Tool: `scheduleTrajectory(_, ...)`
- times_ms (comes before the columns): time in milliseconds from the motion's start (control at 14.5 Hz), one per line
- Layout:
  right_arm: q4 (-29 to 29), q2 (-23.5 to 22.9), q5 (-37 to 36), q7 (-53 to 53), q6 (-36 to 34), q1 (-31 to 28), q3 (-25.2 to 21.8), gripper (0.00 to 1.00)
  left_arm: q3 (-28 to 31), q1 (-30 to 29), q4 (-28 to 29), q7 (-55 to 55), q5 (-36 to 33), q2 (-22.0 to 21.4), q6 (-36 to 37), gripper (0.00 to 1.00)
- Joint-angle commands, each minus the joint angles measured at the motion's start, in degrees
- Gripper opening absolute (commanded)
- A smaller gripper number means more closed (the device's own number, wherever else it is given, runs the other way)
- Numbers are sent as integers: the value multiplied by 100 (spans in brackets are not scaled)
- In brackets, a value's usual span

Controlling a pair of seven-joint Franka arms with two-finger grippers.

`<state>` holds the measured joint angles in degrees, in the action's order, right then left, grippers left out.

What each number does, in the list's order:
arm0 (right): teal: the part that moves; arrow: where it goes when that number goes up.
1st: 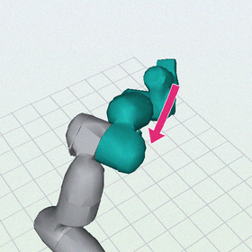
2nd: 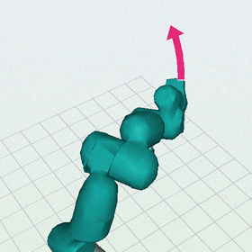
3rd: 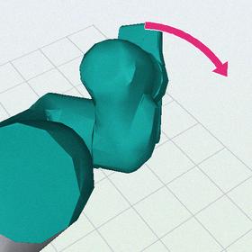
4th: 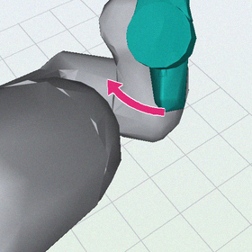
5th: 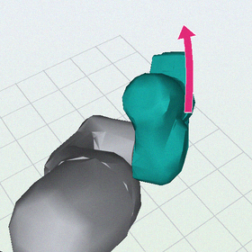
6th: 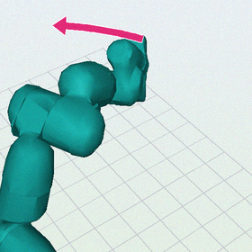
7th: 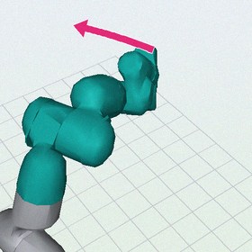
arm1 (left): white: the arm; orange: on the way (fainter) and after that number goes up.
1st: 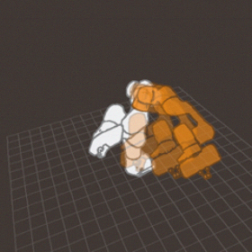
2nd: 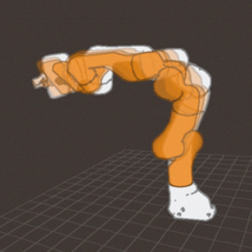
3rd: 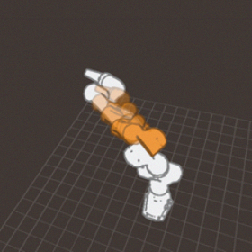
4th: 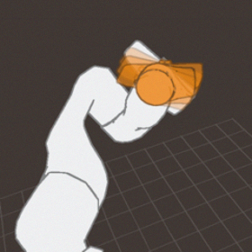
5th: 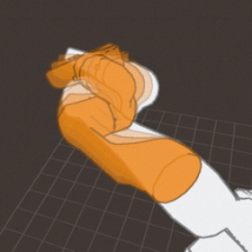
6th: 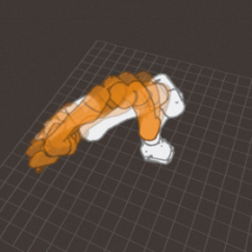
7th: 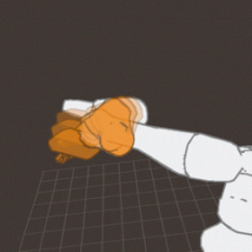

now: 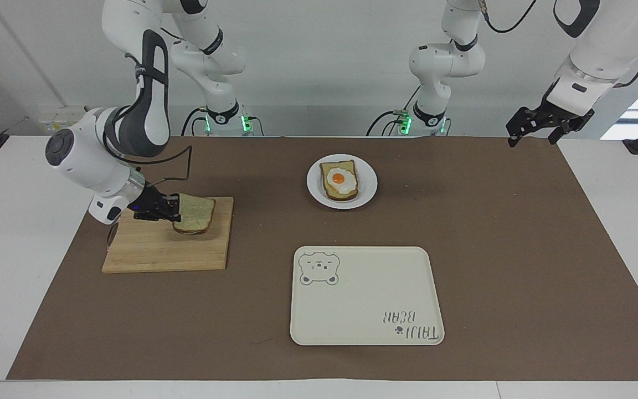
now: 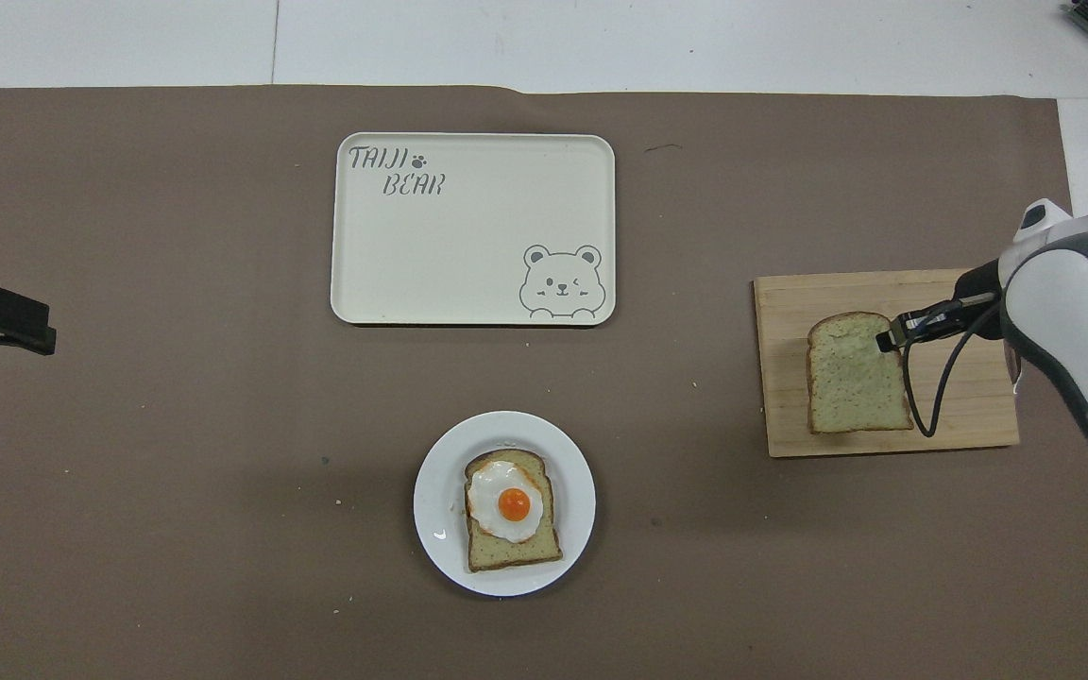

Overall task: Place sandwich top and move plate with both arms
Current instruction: 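Lift the bread slice with the right gripper toward the egg plate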

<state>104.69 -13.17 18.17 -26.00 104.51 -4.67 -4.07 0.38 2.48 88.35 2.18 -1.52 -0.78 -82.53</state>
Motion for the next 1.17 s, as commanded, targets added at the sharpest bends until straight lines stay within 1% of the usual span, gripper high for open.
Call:
scheduleTrajectory(0, -133, 51, 283, 95, -405, -61, 29, 0, -12, -54, 121, -43, 37, -124, 0, 100)
scheduleTrajectory(138, -133, 69, 458, 130, -607, -8, 47, 0, -12, -54, 121, -43, 37, -124, 0, 100)
scheduleTrajectory(413, -28, 157, 494, 367, -880, 132, 179, 0, -20, -54, 121, -43, 37, -124, 0, 100)
scheduleTrajectory(827, 104, 245, 494, 1052, -863, 738, 187, 0, -12, -54, 121, -43, 37, -124, 0, 100)
scheduleTrajectory(1102, 244, 341, 617, 1570, -766, 1204, 187, 0, -12, -54, 121, -43, 37, -124, 0, 100)
